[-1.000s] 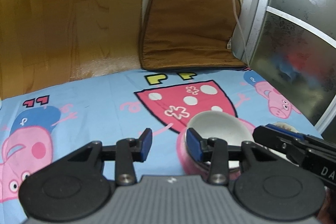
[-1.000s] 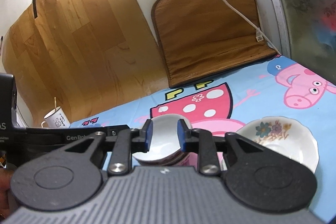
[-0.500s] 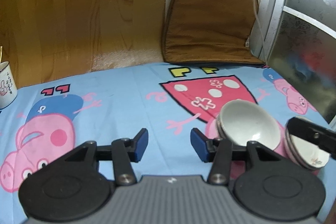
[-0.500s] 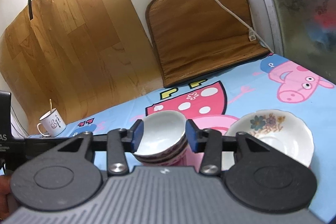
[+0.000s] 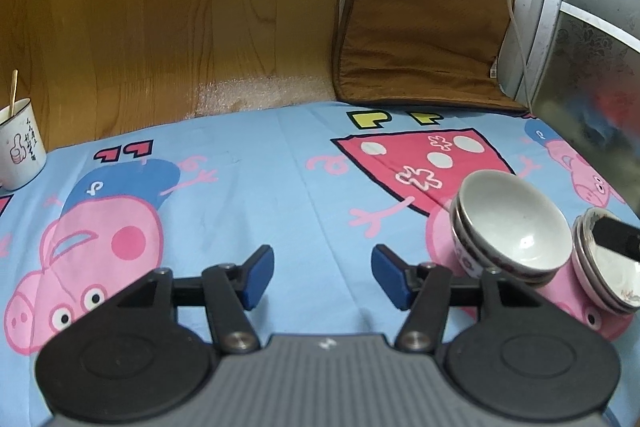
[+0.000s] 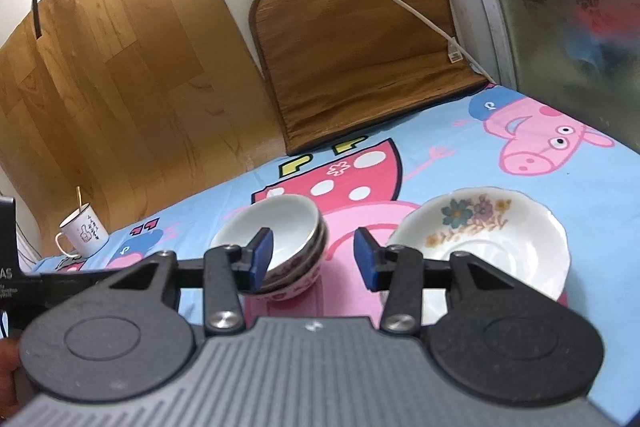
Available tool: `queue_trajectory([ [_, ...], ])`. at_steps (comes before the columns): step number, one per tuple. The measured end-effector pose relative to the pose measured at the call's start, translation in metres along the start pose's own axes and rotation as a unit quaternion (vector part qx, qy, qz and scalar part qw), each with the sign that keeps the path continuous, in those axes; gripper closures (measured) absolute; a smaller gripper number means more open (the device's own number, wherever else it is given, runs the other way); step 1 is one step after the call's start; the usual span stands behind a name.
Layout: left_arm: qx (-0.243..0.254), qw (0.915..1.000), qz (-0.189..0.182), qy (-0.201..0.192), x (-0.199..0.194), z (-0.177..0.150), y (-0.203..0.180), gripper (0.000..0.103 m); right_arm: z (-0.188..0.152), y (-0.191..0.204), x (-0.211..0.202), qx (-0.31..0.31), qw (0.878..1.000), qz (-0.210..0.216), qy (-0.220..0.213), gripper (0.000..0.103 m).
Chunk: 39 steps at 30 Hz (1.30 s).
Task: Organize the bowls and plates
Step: 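Grasp the stacked bowls at their rims with both tools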
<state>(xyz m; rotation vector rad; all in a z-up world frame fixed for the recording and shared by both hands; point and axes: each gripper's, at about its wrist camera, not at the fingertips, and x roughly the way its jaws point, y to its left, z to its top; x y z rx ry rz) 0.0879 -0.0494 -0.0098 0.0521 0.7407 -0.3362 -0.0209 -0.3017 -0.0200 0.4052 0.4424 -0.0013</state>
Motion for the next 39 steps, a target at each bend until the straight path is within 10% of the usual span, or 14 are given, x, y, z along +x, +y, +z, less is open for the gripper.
queue_trajectory([
  [17, -0.046, 0.9892, -0.138, 0.014, -0.009, 0.03, -0.015, 0.024, 0.067, -0.042, -0.021, 0.046, 0.998, 0.027, -0.018, 0.043],
  [29, -0.025, 0.9911, -0.123, 0.044, 0.019, 0.037, -0.038, 0.025, 0.05, -0.033, 0.025, 0.038, 0.991, 0.082, 0.095, 0.043],
  [39, -0.014, 0.9945, -0.089, 0.054, 0.033, 0.034, -0.043, 0.025, 0.036, -0.017, 0.042, -0.009, 0.995, 0.063, 0.077, 0.043],
])
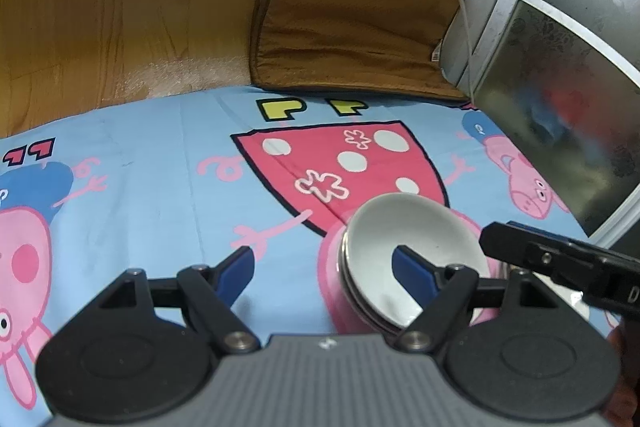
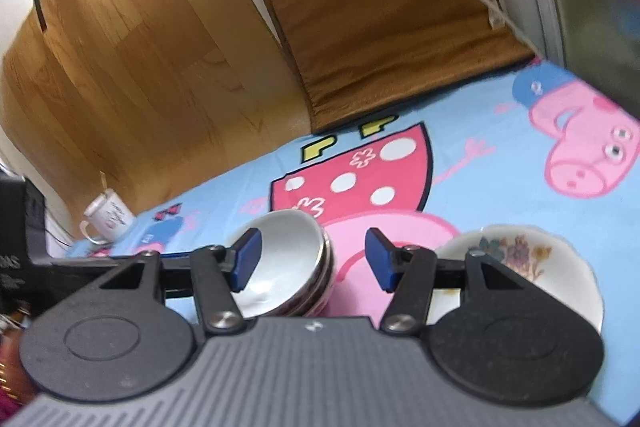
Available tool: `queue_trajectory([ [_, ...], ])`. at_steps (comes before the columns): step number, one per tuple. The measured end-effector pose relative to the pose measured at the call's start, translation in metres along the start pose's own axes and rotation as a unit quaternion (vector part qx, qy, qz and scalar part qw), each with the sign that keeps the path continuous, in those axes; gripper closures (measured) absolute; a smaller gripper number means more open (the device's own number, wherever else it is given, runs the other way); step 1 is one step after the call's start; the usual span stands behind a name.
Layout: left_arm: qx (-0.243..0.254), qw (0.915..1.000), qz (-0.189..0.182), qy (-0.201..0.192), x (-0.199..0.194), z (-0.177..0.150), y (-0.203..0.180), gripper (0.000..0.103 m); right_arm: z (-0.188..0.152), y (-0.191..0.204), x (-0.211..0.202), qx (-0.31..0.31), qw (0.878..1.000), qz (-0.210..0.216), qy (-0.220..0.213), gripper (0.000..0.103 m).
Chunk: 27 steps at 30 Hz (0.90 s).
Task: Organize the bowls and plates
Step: 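Grasp the stacked bowls at their rims with both tools, then lift the bowl stack and lower it onto the floral plate stack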
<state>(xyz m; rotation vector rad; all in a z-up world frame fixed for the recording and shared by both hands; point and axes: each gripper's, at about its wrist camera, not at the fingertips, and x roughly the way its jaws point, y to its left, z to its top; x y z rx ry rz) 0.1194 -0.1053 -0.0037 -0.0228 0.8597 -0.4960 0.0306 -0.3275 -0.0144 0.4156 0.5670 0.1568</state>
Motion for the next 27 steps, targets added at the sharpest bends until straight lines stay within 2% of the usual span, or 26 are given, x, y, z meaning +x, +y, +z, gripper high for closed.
queue_trajectory([
  [8, 0.0, 0.9999, 0.015, -0.002, 0.003, -0.003, 0.001, 0.024, -0.011, 0.011, 0.006, -0.049, 0.999, -0.019, -0.012, 0.044],
  [20, -0.007, 0.9998, 0.017, 0.0, 0.007, -0.005, 0.004, 0.023, -0.014, 0.01, 0.015, -0.025, 1.0, -0.004, 0.008, 0.044],
  [27, -0.008, 0.9999, 0.012, -0.001, 0.009, -0.006, 0.004, 0.018, -0.016, 0.009, 0.02, -0.017, 1.0, -0.002, 0.017, 0.044],
])
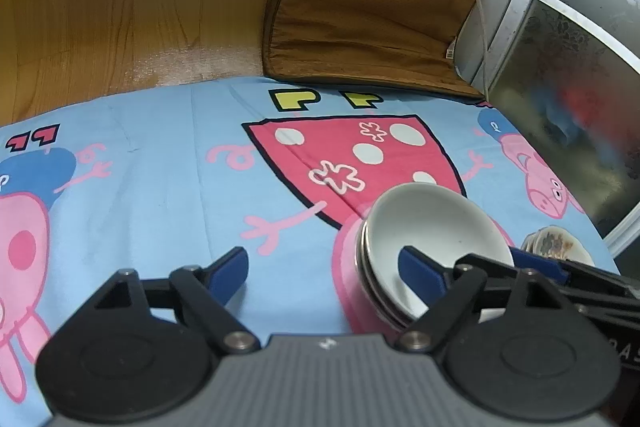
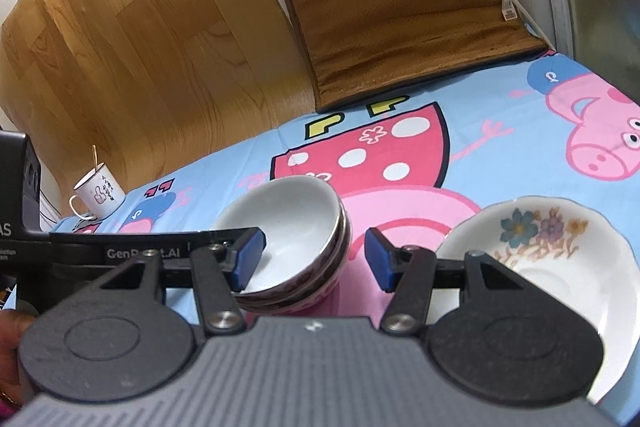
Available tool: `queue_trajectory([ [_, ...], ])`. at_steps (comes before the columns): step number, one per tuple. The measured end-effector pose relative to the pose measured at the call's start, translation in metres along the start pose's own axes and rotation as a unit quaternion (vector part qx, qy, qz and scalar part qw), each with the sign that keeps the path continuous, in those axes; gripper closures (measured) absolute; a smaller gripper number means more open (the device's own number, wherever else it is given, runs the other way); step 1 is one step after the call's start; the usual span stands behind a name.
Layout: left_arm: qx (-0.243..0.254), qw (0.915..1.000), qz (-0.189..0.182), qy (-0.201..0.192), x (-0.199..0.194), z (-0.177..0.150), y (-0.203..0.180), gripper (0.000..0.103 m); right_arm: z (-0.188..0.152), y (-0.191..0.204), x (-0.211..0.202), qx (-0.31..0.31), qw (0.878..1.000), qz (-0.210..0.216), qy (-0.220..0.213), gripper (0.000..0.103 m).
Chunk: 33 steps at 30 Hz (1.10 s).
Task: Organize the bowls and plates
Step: 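Lift the bowl stack and lower it onto the floral plate stack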
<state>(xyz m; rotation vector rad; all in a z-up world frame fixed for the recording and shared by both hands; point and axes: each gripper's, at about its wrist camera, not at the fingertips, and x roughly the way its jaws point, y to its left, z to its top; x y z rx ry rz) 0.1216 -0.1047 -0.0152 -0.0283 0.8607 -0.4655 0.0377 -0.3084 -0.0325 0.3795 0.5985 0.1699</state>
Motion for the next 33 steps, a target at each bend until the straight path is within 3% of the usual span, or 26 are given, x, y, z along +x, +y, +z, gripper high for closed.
queue_trajectory([
  [11, -0.023, 0.9996, -0.019, 0.001, 0.008, -0.001, 0.007, 0.021, 0.001, -0.004, 0.005, 0.009, 1.0, -0.001, 0.007, 0.049],
  [16, -0.032, 0.9985, -0.044, 0.006, 0.008, -0.005, 0.011, 0.033, 0.0, -0.002, 0.009, 0.003, 1.0, 0.008, 0.019, 0.057],
  [21, -0.054, 0.9943, -0.091, 0.013, 0.008, -0.005, 0.013, 0.066, -0.001, 0.003, 0.012, -0.01, 1.0, 0.001, 0.016, 0.058],
  [24, -0.063, 0.9916, -0.112, 0.016, 0.008, -0.005, 0.011, 0.079, -0.001, 0.004, 0.013, -0.013, 1.0, -0.006, 0.016, 0.061],
  [33, -0.078, 0.9914, -0.104, 0.014, 0.004, -0.007, 0.009, 0.079, 0.007, 0.008, 0.022, -0.043, 0.998, -0.025, 0.049, 0.072],
])
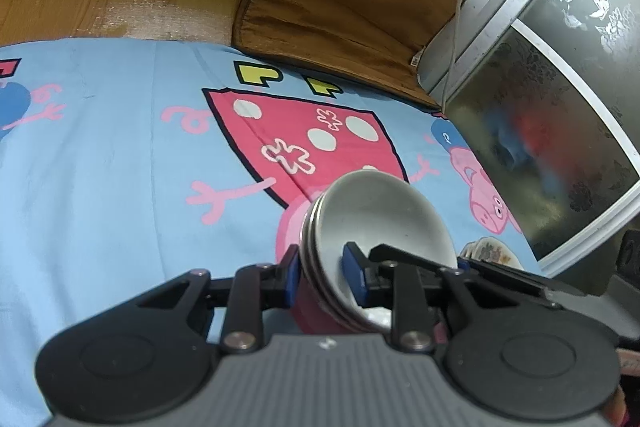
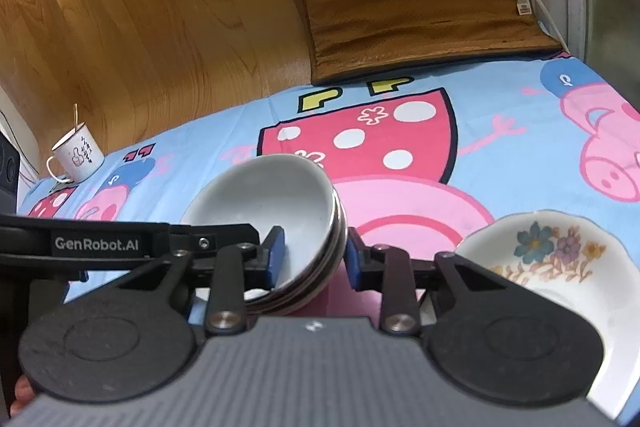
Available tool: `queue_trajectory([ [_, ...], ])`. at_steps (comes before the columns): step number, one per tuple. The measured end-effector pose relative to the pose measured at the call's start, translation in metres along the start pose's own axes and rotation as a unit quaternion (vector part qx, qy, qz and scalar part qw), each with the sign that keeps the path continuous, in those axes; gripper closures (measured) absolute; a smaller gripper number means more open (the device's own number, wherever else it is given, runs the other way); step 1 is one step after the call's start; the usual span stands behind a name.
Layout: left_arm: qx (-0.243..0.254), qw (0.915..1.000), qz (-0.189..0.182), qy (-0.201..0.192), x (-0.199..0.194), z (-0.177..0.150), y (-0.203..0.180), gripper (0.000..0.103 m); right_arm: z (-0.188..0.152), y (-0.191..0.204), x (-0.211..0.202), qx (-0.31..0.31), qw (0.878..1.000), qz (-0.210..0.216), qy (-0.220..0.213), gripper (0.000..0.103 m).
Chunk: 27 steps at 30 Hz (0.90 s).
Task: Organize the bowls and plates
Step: 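Lift the bowl stack and lower it onto the floral plate stack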
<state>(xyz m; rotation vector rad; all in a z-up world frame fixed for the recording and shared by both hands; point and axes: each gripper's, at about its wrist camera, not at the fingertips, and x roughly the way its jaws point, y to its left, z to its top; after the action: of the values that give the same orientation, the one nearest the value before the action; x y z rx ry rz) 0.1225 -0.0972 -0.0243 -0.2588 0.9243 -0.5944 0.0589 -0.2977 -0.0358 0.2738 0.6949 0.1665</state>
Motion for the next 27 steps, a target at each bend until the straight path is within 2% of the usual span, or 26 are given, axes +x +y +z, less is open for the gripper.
queue_trajectory([
  [2, -0.005, 1.0, 0.001, -0.001, -0.003, -0.001, -0.001, 0.079, -0.002, -0.001, -0.004, 0.008, 1.0, 0.0, -0.005, 0.077],
  [6, -0.007, 0.9999, -0.007, -0.012, -0.014, 0.0, -0.006, 0.079, -0.008, 0.001, -0.017, 0.014, 1.0, 0.003, -0.027, 0.078],
  [12, 0.027, 0.9987, -0.025, -0.036, -0.032, 0.006, -0.038, 0.078, -0.007, 0.006, -0.054, 0.002, 0.996, -0.017, -0.086, 0.078],
  [16, 0.055, 0.9969, -0.05, -0.025, -0.024, 0.008, -0.07, 0.078, -0.006, -0.011, -0.079, 0.016, 0.994, -0.036, -0.104, 0.078],
  [21, 0.086, 0.9939, -0.069, 0.005, 0.002, 0.0, -0.105, 0.077, -0.013, -0.043, -0.101, 0.045, 0.992, -0.063, -0.097, 0.078],
  [27, 0.101, 0.992, -0.065, 0.038, 0.03, -0.012, -0.124, 0.075, -0.025, -0.071, -0.105, 0.086, 0.991, -0.074, -0.07, 0.078],
])
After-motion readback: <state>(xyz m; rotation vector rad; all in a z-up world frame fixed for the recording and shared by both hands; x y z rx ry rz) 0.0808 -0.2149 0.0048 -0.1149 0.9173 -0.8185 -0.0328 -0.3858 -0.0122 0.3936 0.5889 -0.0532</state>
